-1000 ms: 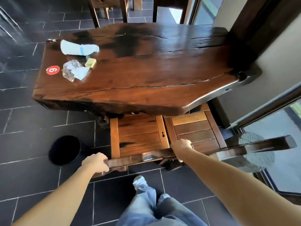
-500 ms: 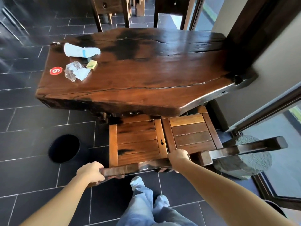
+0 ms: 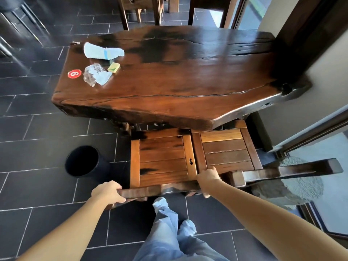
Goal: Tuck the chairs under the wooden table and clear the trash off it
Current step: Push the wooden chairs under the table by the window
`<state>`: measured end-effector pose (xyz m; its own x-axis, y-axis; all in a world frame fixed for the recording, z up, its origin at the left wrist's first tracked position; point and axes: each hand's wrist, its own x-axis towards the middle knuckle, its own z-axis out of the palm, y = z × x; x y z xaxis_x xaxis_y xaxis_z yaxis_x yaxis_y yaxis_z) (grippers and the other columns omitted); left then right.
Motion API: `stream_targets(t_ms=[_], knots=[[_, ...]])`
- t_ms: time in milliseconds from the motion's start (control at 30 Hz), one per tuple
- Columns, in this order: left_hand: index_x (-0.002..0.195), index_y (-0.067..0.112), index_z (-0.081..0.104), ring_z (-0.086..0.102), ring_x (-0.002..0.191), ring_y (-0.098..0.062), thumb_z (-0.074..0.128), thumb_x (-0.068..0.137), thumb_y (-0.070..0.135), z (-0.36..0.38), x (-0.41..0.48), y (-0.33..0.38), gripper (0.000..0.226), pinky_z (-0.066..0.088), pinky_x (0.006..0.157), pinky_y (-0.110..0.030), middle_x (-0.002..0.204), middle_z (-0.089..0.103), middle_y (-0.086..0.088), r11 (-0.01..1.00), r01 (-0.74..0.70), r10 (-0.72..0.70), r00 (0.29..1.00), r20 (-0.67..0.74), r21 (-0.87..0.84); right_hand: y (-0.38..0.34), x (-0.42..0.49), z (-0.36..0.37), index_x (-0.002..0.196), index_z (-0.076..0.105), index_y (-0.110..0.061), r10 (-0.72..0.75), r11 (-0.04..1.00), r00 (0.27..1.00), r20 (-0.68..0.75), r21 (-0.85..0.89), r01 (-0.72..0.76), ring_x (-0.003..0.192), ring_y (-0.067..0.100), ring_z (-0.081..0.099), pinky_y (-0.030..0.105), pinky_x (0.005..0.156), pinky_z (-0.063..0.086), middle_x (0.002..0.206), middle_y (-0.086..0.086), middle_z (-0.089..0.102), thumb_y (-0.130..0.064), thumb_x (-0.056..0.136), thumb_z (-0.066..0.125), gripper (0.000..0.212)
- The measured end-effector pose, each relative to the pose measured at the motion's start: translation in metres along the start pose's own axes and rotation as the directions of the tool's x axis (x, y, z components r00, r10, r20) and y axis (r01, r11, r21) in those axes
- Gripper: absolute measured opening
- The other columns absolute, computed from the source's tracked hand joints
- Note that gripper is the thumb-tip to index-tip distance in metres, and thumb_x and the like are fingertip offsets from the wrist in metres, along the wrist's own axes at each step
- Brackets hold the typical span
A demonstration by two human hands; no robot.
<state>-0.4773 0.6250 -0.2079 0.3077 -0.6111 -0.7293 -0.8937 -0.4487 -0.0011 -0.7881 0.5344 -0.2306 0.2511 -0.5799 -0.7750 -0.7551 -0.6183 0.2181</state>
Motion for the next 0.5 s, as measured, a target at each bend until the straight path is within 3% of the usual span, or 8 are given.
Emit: stream_targets(t_ms=[133,200,267,333,400,500], knots=[[0.124,0.033,0.057,0.062,0.099,-0.015,0.068,0.075,0.043,0.014,-0.007,0.002,0.051,0.048,0.075,-0.026,0.106,0.068,0.005,0.999,0.029,-0.031,0.996,-0.081,-0.023,0.007,0.003,0.008,0.138,0.042,-0.017,-0.043,0.999,0.999,-0.013,0.008,0.043,0.111,0.025,0.059,0.051,0.114,0.017,0.114,0.002,0.065,-0.036,0.078,0.071,0.069],[0.121,0.03,0.057,0.056,0.108,-0.018,0.072,0.074,0.039,0.026,-0.01,0.002,0.05,0.049,0.078,-0.031,0.117,0.062,0.003,0.997,0.033,-0.049,0.973,-0.225,-0.077,0.014,-0.002,0.006,0.141,0.036,-0.017,-0.074,0.994,0.997,0.018,0.079,0.072,0.114,0.026,0.057,0.057,0.114,0.016,0.115,0.001,0.065,-0.038,0.076,0.071,0.077],[0.123,0.025,0.055,0.042,0.126,-0.024,0.079,0.071,0.032,0.045,-0.014,0.0,0.058,0.049,0.087,-0.043,0.14,0.045,0.001,0.991,0.008,-0.06,0.918,-0.392,-0.133,0.029,-0.009,0.003,0.139,0.039,-0.025,-0.104,0.966,0.993,0.047,0.242,0.089,0.123,0.027,0.051,0.062,0.112,0.014,0.126,-0.001,0.06,-0.052,0.074,0.07,0.077],[0.124,0.018,0.053,0.035,0.13,-0.032,0.083,0.067,0.026,0.064,-0.018,0.002,0.065,0.046,0.087,-0.054,0.148,0.034,-0.006,0.966,-0.02,-0.121,0.846,-0.52,-0.257,0.051,-0.018,0.008,0.138,0.041,-0.033,-0.085,0.918,0.996,0.029,0.391,0.067,0.132,0.026,0.042,0.063,0.113,0.009,0.138,-0.004,0.053,-0.073,0.07,0.059,0.081],[0.121,0.014,0.054,0.037,0.126,-0.037,0.081,0.068,0.024,0.074,-0.019,0.006,0.061,0.045,0.085,-0.056,0.145,0.037,-0.01,0.917,-0.011,-0.235,0.792,-0.564,-0.398,0.067,-0.027,0.017,0.136,0.043,-0.039,-0.027,0.894,0.999,-0.03,0.447,0.038,0.135,0.024,0.039,0.058,0.115,0.009,0.14,-0.005,0.051,-0.091,0.062,0.042,0.09],[0.109,0.019,0.06,0.04,0.119,-0.034,0.075,0.075,0.022,0.07,-0.019,0.01,0.038,0.044,0.084,-0.054,0.13,0.046,-0.008,0.855,0.014,-0.327,0.79,-0.518,-0.518,0.072,-0.035,0.031,0.133,0.048,-0.042,0.051,0.881,0.986,-0.156,0.472,0.03,0.138,0.021,0.032,0.056,0.116,0.008,0.144,-0.007,0.048,-0.1,0.049,0.025,0.104]])
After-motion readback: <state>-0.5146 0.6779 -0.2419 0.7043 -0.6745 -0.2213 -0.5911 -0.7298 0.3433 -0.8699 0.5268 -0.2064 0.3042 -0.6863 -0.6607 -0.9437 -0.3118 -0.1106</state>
